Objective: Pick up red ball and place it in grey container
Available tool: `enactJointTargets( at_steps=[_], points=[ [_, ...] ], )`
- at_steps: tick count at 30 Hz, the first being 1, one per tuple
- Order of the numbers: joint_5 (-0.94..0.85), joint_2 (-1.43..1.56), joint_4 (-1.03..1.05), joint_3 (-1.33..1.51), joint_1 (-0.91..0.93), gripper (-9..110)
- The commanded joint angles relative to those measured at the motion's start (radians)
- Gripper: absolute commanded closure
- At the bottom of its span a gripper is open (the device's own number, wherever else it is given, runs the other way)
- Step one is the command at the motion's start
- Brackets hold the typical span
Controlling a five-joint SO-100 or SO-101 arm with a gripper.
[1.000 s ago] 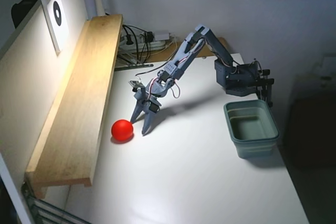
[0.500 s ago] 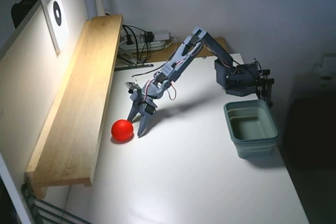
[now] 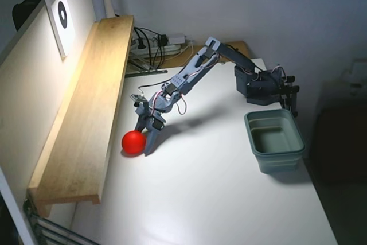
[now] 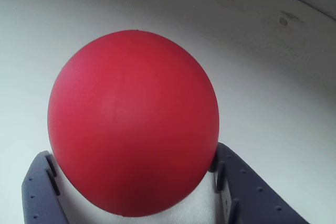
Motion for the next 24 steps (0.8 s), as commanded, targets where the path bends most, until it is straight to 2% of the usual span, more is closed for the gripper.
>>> enactJointTargets(
  at_steps=[1,11,24],
  points=[
    [0.003,-0.03,0.066,-0.141,-0.004,63],
    [0.003,-0.274,0.283,-0.601,-0.004,63],
    [0.003,-0.281,0.289,-0.614,-0.004,63]
  ],
)
